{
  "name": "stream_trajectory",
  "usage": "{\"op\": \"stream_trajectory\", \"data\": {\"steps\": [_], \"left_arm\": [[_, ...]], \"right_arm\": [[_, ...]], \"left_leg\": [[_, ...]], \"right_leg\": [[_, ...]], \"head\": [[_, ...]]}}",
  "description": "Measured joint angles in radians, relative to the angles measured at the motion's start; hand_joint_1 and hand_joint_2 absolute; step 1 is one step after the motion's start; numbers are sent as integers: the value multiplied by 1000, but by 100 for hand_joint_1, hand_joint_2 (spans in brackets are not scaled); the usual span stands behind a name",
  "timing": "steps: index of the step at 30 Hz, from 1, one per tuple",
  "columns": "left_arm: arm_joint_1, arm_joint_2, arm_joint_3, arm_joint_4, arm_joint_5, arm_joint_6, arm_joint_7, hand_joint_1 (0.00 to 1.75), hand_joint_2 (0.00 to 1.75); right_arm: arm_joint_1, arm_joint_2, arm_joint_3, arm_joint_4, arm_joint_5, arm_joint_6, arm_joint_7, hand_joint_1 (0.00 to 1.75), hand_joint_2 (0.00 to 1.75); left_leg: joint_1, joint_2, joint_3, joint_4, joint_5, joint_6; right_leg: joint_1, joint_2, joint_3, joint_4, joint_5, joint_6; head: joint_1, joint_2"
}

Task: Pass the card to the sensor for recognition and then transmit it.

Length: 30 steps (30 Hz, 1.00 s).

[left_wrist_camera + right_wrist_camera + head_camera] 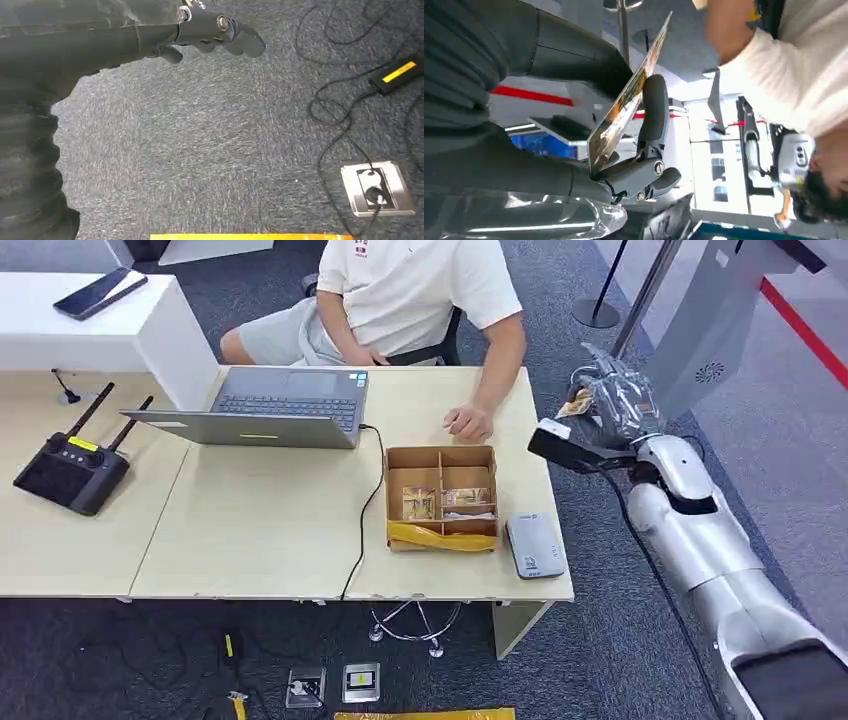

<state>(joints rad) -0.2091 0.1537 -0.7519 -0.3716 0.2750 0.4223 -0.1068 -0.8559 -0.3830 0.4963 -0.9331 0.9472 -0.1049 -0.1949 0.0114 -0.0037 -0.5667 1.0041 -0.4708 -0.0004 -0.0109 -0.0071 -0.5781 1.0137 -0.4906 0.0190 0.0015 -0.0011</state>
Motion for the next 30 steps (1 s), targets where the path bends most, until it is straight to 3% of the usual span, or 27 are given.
{"op": "stream_trajectory", "data": {"steps": [5, 14, 27, 28, 29, 30], "left_arm": [[-16, -5, -3, 0, -18, -9, 14, 0, 175], [-34, -11, -21, 0, -55, -23, 39, 0, 175], [-44, -15, -26, -1, -88, -45, 64, 0, 175], [-46, -15, -26, -1, -89, -45, 66, 0, 175], [-47, -15, -26, -1, -89, -45, 67, 0, 175], [-48, -15, -26, -1, -90, -45, 67, 0, 175]], "right_arm": [[-73, 57, 6, 50, 20, -2, -31, 175, 175], [-134, 175, 34, 255, 45, -4, -37, 175, 175], [-134, 208, 56, 403, 44, -11, -23, 175, 175], [-133, 208, 57, 408, 44, -12, -23, 166, 175], [-133, 208, 57, 414, 44, -13, -23, 52, 175], [-133, 208, 57, 418, 44, -14, -23, 0, 175]], "left_leg": [[1, 0, 0, 0, 0, 0], [1, 0, 0, 0, 0, 0], [1, 0, 0, 0, 0, 0], [1, 0, 0, 0, 0, 0], [1, 0, 0, 0, 0, 0], [1, 0, 0, 0, 0, 0]], "right_leg": [[1, 1, 0, 0, 0, 0], [1, 0, 0, 0, 0, 0], [1, 0, 0, 0, 0, 0], [1, 0, 0, 0, 0, 0], [1, 1, 0, 0, 0, 0], [1, 1, 0, 0, 0, 0]], "head": [[0, 0], [0, 0], [0, 0], [0, 0], [0, 0], [0, 0]]}}
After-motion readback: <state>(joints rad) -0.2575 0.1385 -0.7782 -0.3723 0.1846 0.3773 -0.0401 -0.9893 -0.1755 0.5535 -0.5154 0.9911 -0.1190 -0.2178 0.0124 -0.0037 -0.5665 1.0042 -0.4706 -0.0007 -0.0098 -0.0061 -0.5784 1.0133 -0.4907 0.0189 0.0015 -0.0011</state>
